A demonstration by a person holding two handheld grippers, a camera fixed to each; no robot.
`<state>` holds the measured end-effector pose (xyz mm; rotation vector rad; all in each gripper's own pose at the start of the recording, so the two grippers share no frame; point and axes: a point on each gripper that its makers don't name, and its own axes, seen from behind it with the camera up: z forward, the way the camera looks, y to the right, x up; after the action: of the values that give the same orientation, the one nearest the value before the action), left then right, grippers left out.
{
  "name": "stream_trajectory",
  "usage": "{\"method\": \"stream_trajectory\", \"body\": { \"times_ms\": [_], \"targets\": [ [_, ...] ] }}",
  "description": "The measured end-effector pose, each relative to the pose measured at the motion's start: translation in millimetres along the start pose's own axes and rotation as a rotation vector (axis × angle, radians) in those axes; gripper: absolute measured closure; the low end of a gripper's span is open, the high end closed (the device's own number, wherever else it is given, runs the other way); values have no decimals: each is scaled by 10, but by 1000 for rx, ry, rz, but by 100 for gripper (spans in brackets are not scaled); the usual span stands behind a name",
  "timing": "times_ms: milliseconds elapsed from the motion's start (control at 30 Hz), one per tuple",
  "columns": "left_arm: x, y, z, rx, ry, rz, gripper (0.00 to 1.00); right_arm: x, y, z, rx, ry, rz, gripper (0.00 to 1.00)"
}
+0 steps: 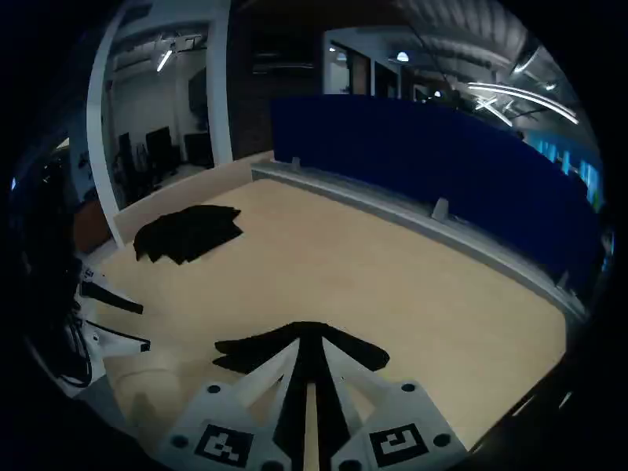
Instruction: Fold towel
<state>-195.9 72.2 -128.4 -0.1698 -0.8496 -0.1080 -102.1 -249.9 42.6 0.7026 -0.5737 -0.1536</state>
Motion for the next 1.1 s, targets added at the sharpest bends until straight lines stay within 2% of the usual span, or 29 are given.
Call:
{"method": "stream_trajectory", "body": {
  "times_ms": [300, 600, 800, 1100],
  "targets": [
    [67, 37, -12, -8, 11, 9, 2, 170, 322, -225, -54, 25, 1, 95],
    [89, 88, 7, -12, 8, 29, 2, 178, 801, -490, -111, 37, 39, 95],
    [88, 143, 52, -16, -1, 38, 2, 92, 1265, -730, -151, 27, 62, 95],
    [72, 239, 123, -11, -20, 40, 2, -185, 2177, -1101, -232, -23, 66, 95]
  ]
}}
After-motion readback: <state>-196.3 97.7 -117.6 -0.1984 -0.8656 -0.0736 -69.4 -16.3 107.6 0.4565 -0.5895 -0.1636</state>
